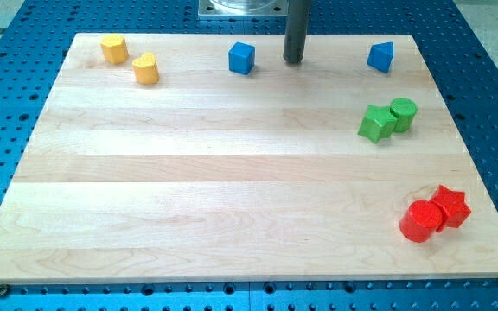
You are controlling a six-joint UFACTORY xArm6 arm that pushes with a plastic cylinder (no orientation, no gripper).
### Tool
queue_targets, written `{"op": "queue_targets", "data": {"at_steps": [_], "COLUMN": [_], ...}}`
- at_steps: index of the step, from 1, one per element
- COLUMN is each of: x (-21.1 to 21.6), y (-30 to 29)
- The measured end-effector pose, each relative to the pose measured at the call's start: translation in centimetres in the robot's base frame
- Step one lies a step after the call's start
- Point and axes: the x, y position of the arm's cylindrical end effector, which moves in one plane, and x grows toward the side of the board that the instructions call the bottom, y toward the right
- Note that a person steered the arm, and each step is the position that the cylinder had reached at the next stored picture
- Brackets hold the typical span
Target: Move the blue cube close to the yellow heart
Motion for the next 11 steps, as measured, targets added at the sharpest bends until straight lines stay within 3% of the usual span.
{"op": "queue_targets", "data": {"at_steps": [1,2,3,4,5,6,7,8,9,10,11], "x": [-1.7,3.8,5.2,2.5,-0.9,2.3,4.6,4.9,6.4,8.5,10.1], "y": [-1.7,-5.9,-9.6,-5.9,-9.4,-13.9,-14.9,-10.3,-11.4,-16.5,-14.0]}}
